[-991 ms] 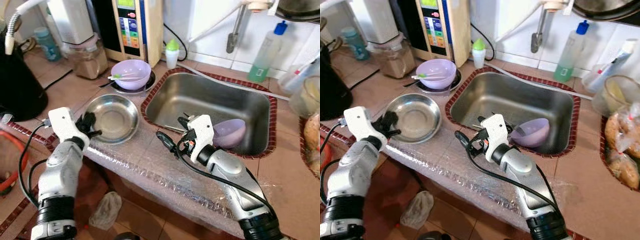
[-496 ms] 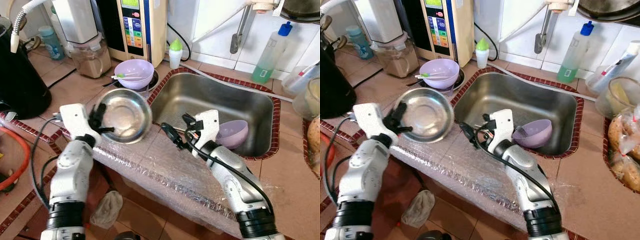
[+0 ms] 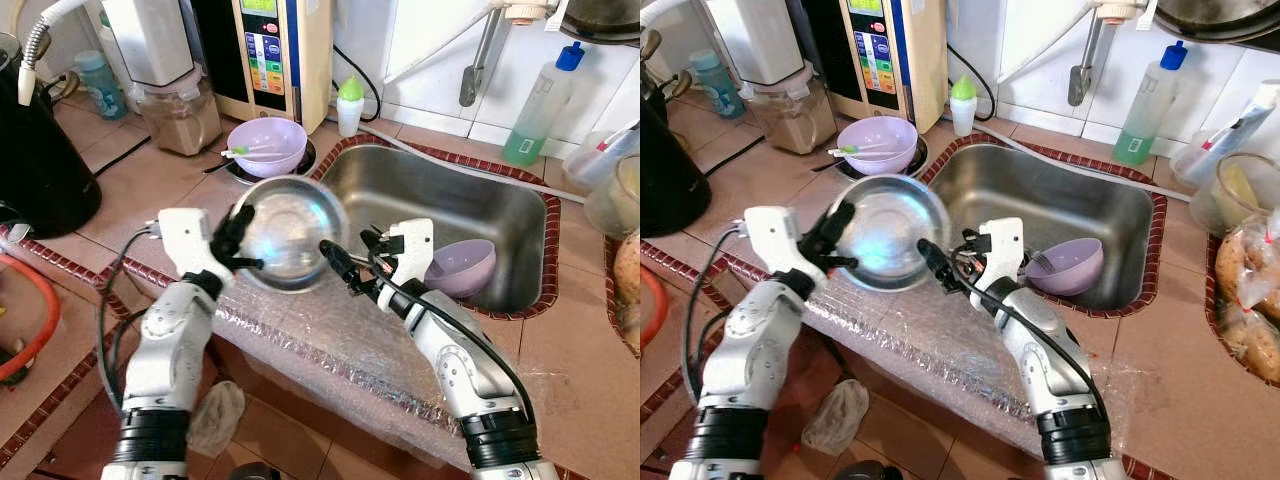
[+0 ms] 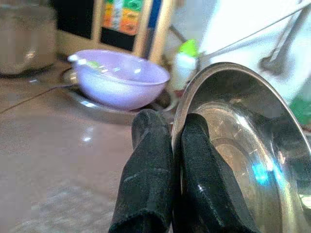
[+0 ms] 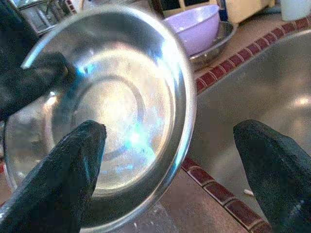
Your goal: Kitchen organization
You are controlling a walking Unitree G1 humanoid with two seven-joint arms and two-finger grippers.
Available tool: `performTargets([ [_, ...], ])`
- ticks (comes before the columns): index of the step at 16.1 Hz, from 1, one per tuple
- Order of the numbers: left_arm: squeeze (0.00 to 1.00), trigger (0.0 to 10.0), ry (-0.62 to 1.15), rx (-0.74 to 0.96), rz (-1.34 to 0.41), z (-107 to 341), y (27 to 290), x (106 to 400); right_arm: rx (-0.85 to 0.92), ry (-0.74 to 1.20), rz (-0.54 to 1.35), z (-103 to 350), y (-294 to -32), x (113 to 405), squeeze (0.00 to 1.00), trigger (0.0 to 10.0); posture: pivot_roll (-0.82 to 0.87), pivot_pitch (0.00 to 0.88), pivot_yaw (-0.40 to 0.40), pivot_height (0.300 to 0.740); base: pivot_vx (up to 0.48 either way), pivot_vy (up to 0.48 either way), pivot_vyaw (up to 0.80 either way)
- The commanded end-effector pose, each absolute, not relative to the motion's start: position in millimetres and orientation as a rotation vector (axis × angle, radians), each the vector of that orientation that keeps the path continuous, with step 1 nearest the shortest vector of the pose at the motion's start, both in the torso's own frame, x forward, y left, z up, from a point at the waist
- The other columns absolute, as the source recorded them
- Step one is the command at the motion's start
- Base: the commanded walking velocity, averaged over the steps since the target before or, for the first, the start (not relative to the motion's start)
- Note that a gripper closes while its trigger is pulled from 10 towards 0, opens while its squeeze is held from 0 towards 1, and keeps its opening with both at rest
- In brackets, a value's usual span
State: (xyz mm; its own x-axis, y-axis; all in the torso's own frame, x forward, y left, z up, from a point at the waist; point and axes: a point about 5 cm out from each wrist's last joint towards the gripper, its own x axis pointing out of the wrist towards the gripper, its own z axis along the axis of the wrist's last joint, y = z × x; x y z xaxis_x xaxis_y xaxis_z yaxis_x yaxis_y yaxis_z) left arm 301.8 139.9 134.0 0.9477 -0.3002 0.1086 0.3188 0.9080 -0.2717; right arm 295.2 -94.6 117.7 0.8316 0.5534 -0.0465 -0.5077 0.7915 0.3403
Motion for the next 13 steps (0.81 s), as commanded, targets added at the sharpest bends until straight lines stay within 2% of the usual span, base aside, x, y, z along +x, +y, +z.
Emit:
performTargets([
  [1,0.00,0.0,-0.109,-0.285,-0.352,143,137,300,0.361,0.149,0.555,120,-96,299,0.00,3.6,-0.01,0.011,0.044,0.740,0.000,0.000,0.00],
  [2,0.00,0.0,-0.119,-0.290,-0.376,144,134,299,0.368,0.155,0.547,120,-96,300,0.00,0.0,-0.01,0.011,0.044,0.740,0.000,0.000,0.00],
  [13,0.00,0.0,-0.135,-0.305,-0.422,144,127,298,0.457,0.236,0.425,105,-110,311,0.00,0.0,-0.01,0.000,0.042,0.740,0.000,0.000,0.00],
])
